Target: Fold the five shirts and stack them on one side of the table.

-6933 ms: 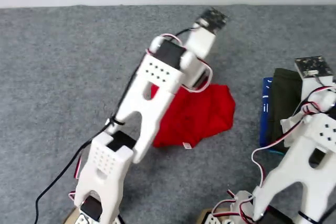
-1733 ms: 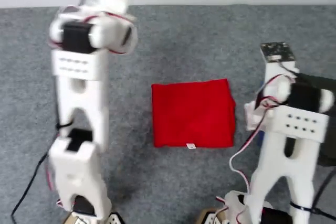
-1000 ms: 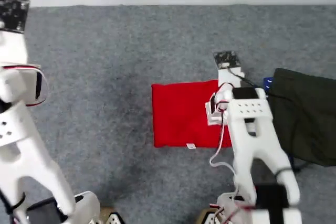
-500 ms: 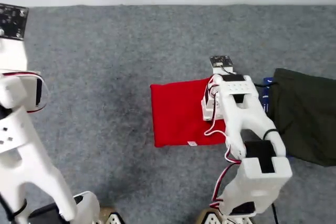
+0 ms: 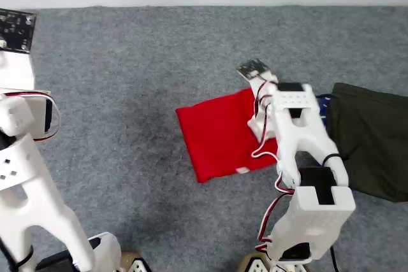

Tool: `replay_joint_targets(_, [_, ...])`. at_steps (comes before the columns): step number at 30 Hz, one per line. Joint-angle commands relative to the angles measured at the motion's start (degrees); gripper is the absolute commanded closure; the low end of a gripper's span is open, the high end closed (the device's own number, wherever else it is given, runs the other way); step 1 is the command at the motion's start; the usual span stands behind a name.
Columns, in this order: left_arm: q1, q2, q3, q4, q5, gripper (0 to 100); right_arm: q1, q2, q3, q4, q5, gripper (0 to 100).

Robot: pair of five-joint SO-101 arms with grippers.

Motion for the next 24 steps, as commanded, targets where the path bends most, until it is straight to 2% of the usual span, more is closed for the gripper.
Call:
replay_joint_targets(1, [-0.4,-1.9,-0.2,1.1,-0.4,99,1.1,-0.1,-9.8,-0.9,23.6,98.8])
replay_joint_targets(3, [-0.3,-1.9,-0.2,1.1,-0.4,99,0.8,1.2,-13.9,-2.1,31.2,98.8])
replay_joint_targets(7, [0.0,-1.8,-0.2,1.1,-0.4,99,0.4,7.3,-18.8,-6.9,39.0,98.8])
replay_joint_targets(11, [-0.1,-1.8,0.1,1.1,-0.4,99,0.2,12.7,-20.0,-8.9,40.3,98.4])
replay_joint_targets(14, [-0.1,-1.8,0.1,1.1,-0.4,99,0.4,13.0,-20.3,-7.7,40.1,90.1])
replay_joint_targets(16, [-0.1,-1.8,0.1,1.1,-0.4,99,0.2,12.5,-22.2,-6.9,34.3,82.4])
replay_joint_targets(20, [-0.1,-1.8,0.1,1.1,-0.4,99,-1.1,10.6,-30.1,-4.6,8.4,76.4])
replay_joint_targets(24, [-0.1,-1.8,0.1,1.1,-0.4,99,-1.3,9.4,-36.9,3.7,-8.4,73.5])
